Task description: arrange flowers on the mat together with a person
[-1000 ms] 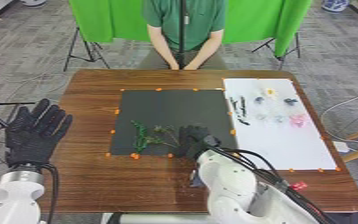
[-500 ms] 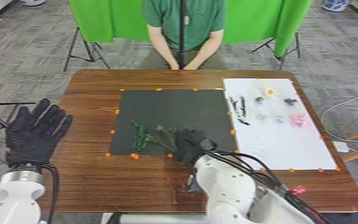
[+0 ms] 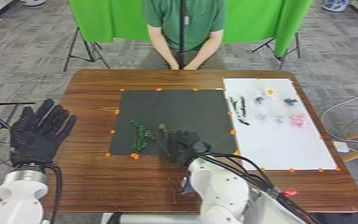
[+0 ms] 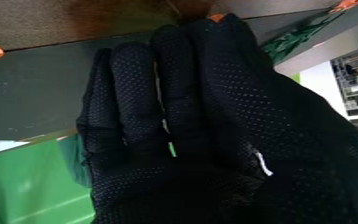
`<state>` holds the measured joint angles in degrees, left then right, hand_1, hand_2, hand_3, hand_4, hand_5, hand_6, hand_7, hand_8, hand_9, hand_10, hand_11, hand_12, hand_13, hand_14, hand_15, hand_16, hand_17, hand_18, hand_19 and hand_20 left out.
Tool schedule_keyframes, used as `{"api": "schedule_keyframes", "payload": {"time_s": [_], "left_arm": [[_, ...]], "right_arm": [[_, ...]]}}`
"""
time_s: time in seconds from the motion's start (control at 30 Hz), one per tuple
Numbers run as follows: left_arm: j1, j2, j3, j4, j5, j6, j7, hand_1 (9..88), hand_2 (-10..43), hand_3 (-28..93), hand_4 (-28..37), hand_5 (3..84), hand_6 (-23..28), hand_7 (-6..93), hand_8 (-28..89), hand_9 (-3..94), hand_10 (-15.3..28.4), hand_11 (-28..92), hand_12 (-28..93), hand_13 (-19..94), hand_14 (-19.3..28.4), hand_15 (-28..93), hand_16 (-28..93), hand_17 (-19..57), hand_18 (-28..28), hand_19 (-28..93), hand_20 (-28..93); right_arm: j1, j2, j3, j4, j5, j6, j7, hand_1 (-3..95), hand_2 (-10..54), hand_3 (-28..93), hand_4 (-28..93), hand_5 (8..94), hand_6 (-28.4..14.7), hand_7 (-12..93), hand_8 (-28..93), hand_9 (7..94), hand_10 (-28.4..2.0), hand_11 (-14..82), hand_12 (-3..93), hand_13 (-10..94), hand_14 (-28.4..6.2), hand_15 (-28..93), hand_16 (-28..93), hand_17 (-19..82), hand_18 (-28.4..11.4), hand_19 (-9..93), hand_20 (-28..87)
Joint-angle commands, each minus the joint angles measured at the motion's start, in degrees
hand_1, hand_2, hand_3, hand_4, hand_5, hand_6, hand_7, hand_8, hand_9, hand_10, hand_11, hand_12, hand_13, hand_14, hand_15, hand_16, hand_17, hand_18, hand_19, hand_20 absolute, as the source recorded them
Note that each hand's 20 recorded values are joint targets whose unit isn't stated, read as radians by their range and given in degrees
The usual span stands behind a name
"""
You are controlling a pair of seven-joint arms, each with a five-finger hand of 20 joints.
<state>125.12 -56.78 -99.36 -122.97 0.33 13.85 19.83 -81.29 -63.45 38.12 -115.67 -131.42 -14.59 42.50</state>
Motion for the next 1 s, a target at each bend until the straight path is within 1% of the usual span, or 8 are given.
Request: {"api": "schedule_keyframes", "payload": {"time_s": [0.03,0.27,0.4,0.47,0.6,0.67,0.73,1.0], "left_arm": [[1.2,-0.8,-0.03,0.4,-0.54,-0.2,-0.13,36.2,11.4,68,-28.3,54.3,6.9,29.7,-12,52.5,16.4,32,18,39,17.4,59,-1,-5.1,15.3,39,19],[1.9,-1.04,-0.53,0.12,-0.43,-0.28,0.13,36.2,11.4,68,-28.3,54.4,7.0,29.5,-12,52.4,16.4,32,18,39,17.3,59,-1,-5.1,15.3,39,19],[2.3,-1.31,-0.64,-0.1,-0.47,-0.32,0.47,36.3,11.4,68,-28.3,54.3,7.0,29.6,-12,52.4,16.4,32,18,39,17.3,59,-1,-5.1,15.3,39,19],[1.8,-1.28,-0.37,0.12,-0.39,-0.49,0.17,36.3,11.4,68,-28.3,54.3,7.0,29.6,-12,52.5,16.4,32,18,39,17.3,59,-1,-5.1,15.3,39,19],[1.8,-1.14,-0.37,-0.03,-0.21,-0.33,0.22,36.3,11.4,68,-28.3,54.2,7.0,29.5,-12,52.4,16.5,32,18,39,17.4,59,-1,-5.1,15.3,39,19],[2.2,-1.14,-0.48,-0.2,-0.2,-0.2,0.14,36.3,11.4,68,-28.3,54.2,7.0,29.5,-12,52.5,16.4,32,18,39,17.4,59,-1,-5.1,15.3,39,19],[2.4,-1.17,-0.47,-0.27,-0.42,0.04,0.21,36.4,11.5,68,-28.3,54.3,7.0,29.5,-12,52.4,16.4,32,18,39,17.4,59,-1,-5.1,15.3,39,19],[2.2,-0.97,-0.2,-0.29,-0.38,0.17,0.23,36.4,11.5,68,-28.3,54.3,7.1,29.6,-12,52.4,16.4,32,18,39,17.4,59,-1,-5.1,15.4,39,19]], "right_arm": [[-0.8,0.5,1.5,-0.1,0.0,0.6,2.9,58.6,-9.5,69,-25,66.9,-3.9,27,9,64.2,-15.0,28.7,53.2,47,-18.6,64,41,21,-27.0,76,30],[-2.3,2.3,7.4,-2.7,4.2,3.9,2.9,54.2,-9.5,66,-22,67.7,-4.3,31,16,64.5,-16.7,33.4,47.7,49,-20.6,67,31,22,-27.8,78,30],[-2.9,3.0,10.7,-4.9,4.9,2.2,2.3,54.0,-9.5,66,-21,67.8,-4.2,32,16,65.7,-16.0,32.9,45.2,51,-19.5,66,29,23,-27.5,78,29],[-2.3,4.5,11.5,-4.6,2.8,6.5,3.2,53.6,-9.5,65,-21,67.6,-4.3,32,16,66.1,-16.0,32.2,45.2,51,-19.2,66,29,23,-27.1,78,29],[-1.0,6.7,14.6,-2.5,-2.2,15.6,5.9,50.4,-9.5,68,-22,64.3,-5.5,27,11,63.5,-17.8,32.8,34.0,51,-18.5,62,26,23,-26.9,78,27],[-0.1,7.8,16.0,-1.4,-3.1,17.6,7.7,46.9,-9.5,72,-22,62.3,-5.8,24,-4,61.8,-18.7,31.8,27.3,50,-18.4,62,25,25,-26.6,80,28],[1.1,7.6,17.7,0.5,-3.2,16.2,8.6,44.7,-9.5,73,-22,60.4,-6.7,23,-9,59.7,-19.5,28.6,25.0,49,-18.7,61,24,25,-26.6,82,29],[10.4,8.8,13.9,11.5,-0.6,14.3,10.0,37.0,-9.5,67,-23,57.2,-11.1,14,-7,56.5,-22.6,19.3,21.0,46,-21.0,64,24,26,-27.8,85,32]]}}
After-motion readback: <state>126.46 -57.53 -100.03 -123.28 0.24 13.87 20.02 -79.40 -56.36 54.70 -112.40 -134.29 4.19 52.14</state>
